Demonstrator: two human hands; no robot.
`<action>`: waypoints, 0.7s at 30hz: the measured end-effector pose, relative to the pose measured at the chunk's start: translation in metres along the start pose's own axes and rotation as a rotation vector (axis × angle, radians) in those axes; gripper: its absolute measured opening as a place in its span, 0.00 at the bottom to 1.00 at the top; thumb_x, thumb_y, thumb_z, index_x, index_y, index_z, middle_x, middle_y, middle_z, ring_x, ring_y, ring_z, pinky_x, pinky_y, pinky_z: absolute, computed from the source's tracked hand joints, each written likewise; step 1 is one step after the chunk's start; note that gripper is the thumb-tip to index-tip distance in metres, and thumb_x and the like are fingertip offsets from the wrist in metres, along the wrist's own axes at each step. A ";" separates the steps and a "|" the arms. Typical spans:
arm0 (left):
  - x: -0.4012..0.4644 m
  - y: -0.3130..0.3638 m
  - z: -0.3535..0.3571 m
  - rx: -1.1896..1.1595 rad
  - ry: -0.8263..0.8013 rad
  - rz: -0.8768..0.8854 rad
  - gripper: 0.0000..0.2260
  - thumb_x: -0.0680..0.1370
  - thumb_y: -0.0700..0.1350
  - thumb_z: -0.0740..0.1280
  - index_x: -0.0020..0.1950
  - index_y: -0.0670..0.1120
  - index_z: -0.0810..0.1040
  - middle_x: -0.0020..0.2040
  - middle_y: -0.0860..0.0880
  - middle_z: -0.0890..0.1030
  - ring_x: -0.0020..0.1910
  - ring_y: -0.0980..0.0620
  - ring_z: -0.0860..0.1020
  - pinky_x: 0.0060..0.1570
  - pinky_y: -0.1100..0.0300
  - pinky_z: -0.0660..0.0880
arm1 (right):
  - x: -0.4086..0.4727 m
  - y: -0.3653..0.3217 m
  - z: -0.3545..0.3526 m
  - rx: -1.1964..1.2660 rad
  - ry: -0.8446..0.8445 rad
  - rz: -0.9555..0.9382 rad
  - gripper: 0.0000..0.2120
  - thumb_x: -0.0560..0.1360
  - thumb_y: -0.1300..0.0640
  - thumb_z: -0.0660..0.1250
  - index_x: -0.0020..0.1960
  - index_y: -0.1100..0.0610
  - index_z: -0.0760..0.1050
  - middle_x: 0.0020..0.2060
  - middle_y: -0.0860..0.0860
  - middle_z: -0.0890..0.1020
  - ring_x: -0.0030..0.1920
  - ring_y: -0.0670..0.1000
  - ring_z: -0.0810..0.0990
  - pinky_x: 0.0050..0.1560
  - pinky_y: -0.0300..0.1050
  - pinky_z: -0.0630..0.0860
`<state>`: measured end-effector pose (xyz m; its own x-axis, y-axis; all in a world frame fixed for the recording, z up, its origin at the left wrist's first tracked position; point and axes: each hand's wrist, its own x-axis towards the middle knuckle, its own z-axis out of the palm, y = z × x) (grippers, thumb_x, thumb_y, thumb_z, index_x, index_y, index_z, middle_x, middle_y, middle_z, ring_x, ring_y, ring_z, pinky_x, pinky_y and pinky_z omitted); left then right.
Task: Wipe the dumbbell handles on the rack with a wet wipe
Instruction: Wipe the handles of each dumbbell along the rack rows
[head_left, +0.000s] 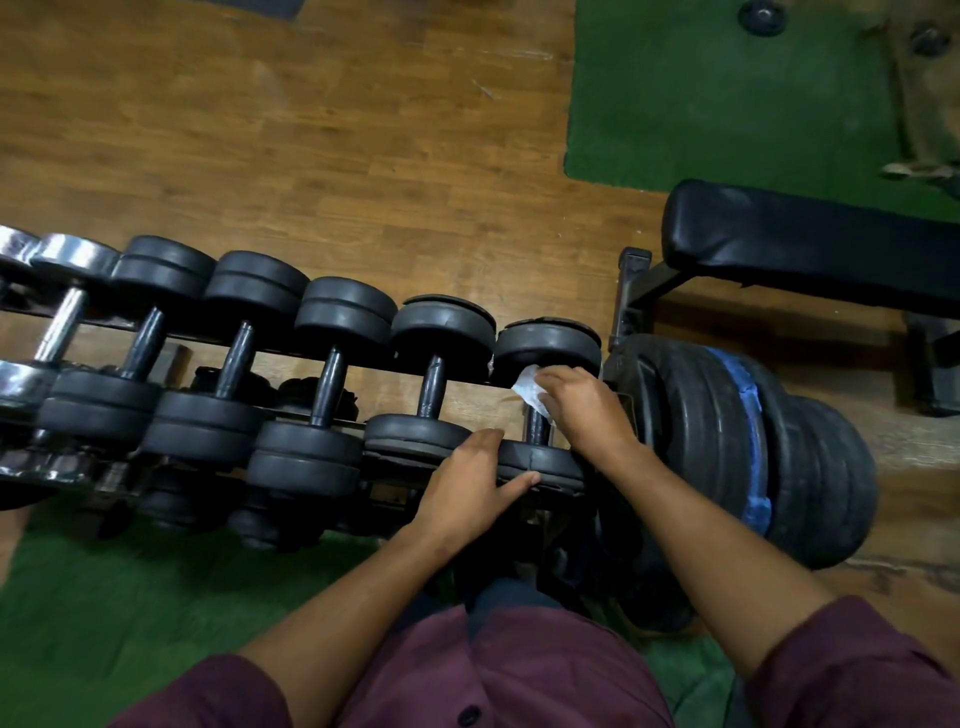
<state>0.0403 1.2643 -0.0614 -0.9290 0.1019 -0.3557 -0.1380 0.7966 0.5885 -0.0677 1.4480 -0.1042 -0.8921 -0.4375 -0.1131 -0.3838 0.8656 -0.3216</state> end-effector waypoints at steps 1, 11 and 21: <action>0.000 0.000 0.000 -0.003 0.001 -0.001 0.31 0.76 0.65 0.69 0.69 0.45 0.72 0.66 0.48 0.77 0.62 0.48 0.78 0.59 0.50 0.78 | -0.002 0.000 0.002 0.058 0.036 0.041 0.12 0.78 0.57 0.66 0.60 0.57 0.80 0.60 0.50 0.81 0.56 0.53 0.80 0.53 0.47 0.78; 0.000 0.001 -0.002 0.008 -0.012 0.009 0.29 0.77 0.64 0.69 0.69 0.45 0.73 0.64 0.48 0.78 0.61 0.47 0.78 0.57 0.50 0.78 | -0.001 -0.005 0.004 0.697 0.028 0.721 0.11 0.79 0.55 0.69 0.56 0.61 0.82 0.45 0.51 0.83 0.48 0.50 0.80 0.46 0.41 0.70; 0.000 0.001 -0.003 0.011 -0.022 0.013 0.28 0.77 0.64 0.69 0.68 0.46 0.73 0.63 0.48 0.78 0.60 0.47 0.78 0.56 0.50 0.78 | 0.011 0.003 0.012 1.139 -0.091 0.855 0.06 0.77 0.61 0.61 0.47 0.59 0.76 0.41 0.59 0.76 0.44 0.56 0.77 0.46 0.49 0.76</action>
<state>0.0385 1.2634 -0.0582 -0.9231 0.1253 -0.3636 -0.1216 0.8018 0.5850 -0.0755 1.4431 -0.1179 -0.7124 0.0591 -0.6993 0.6925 0.2207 -0.6868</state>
